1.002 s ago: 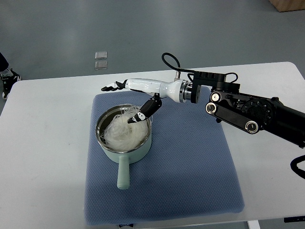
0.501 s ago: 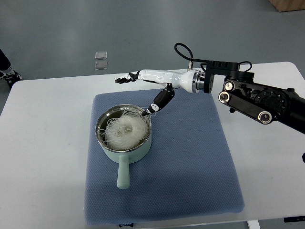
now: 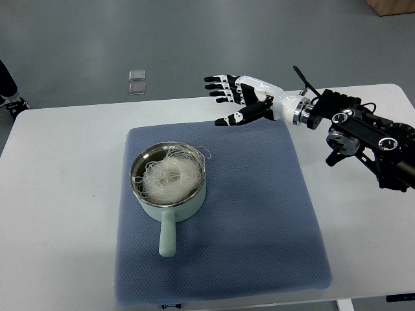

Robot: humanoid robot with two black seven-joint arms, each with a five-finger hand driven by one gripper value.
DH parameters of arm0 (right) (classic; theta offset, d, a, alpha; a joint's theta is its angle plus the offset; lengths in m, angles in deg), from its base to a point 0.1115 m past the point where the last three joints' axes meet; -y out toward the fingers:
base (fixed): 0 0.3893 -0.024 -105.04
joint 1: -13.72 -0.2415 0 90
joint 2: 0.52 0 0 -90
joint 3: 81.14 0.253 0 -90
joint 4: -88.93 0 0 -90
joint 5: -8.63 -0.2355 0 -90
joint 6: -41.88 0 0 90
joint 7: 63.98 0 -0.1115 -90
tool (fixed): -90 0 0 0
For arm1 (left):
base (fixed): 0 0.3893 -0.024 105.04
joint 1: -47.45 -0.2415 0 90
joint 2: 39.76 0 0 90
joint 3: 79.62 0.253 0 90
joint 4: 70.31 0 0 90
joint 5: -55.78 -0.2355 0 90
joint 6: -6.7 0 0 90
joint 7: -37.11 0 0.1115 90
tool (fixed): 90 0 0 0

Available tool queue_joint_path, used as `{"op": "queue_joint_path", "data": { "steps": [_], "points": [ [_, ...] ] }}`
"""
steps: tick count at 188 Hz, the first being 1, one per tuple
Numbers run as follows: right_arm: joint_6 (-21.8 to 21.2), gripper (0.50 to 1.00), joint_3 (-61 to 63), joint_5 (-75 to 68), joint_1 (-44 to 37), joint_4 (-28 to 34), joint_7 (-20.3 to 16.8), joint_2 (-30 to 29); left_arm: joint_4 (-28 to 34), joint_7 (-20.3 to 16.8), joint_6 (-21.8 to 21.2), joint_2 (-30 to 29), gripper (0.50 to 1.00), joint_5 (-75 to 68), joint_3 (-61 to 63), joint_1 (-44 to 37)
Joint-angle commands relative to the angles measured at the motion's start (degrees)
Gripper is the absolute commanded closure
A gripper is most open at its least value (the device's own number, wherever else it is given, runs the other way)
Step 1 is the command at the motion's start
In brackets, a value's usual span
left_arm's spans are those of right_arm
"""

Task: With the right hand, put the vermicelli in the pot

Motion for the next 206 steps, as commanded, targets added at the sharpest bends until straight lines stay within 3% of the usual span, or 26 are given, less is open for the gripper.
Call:
{"op": "queue_joint_path", "data": {
  "steps": [1, 21, 45, 65, 206],
  "points": [
    [-2.99, 0.597, -0.01, -13.71, 0.96, -4.08, -4.57, -0.10, 0.00, 0.00, 0.01, 0.00, 0.500, 0.00, 0.00, 0.06],
    [-3.43, 0.597, -0.10, -24.86, 2.01, -7.51, -8.08, -0.63, 0.00, 0.00, 0.01, 0.00, 0.500, 0.00, 0.00, -0.03],
    [-2.64, 0.597, -0.45, -30.93, 3.33, -8.30, -9.40, -1.07, 0.00, 0.00, 0.01, 0.00, 0.500, 0.00, 0.00, -0.03],
    [-2.99, 0.574, -0.28, -31.29, 4.82, -8.30, -9.49, -1.15, 0.00, 0.00, 0.01, 0.00, 0.500, 0.00, 0.00, 0.06],
    [-3.61, 0.572, 0.16, -31.37, 6.58, -8.30, -8.96, -2.03, 0.00, 0.00, 0.01, 0.00, 0.500, 0.00, 0.00, -0.03]
  ]
}}
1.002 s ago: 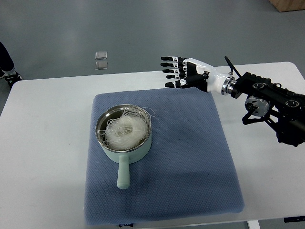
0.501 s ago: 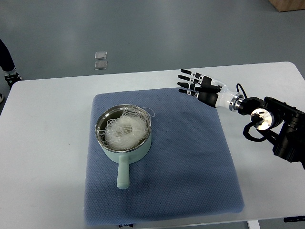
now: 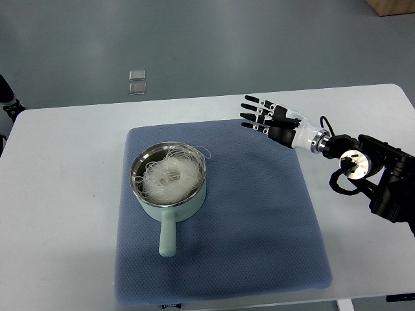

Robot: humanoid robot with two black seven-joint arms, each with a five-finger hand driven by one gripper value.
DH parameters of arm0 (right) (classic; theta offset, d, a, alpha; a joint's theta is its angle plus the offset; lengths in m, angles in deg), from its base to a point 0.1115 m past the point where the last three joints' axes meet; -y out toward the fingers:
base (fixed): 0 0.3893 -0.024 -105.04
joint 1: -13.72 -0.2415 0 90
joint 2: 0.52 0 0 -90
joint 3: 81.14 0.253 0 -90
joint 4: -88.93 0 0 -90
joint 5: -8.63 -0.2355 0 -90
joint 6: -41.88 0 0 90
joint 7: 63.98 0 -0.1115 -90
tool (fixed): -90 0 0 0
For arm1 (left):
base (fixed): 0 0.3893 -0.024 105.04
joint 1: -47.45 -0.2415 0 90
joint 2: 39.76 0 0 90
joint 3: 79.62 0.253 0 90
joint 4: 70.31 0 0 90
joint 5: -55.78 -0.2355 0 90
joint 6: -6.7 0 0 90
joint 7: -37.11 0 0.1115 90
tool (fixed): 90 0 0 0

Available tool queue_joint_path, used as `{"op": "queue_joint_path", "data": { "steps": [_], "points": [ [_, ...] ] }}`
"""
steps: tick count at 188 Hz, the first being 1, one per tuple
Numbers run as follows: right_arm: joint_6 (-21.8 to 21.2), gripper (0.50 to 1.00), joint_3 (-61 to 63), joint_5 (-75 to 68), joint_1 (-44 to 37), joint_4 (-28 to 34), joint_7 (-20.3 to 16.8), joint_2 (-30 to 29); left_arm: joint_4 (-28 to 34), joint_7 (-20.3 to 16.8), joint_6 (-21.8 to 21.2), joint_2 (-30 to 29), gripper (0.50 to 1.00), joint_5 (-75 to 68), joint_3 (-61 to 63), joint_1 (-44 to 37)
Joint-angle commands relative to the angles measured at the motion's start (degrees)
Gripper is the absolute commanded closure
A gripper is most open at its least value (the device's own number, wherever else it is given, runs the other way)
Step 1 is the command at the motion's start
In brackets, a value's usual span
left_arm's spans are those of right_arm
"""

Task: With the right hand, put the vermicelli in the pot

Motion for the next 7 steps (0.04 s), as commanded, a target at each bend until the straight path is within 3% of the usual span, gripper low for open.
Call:
{"op": "queue_joint_path", "data": {
  "steps": [1, 7],
  "points": [
    [-0.36, 0.572, -0.01, 0.00, 0.07, 0.00, -0.09, 0.01, 0.00, 0.00, -0.02, 0.00, 0.500, 0.00, 0.00, -0.03],
    [-0.27, 0.572, -0.01, 0.00, 0.16, 0.00, -0.09, 0.01, 0.00, 0.00, -0.02, 0.00, 0.500, 0.00, 0.00, 0.06]
  ]
}}
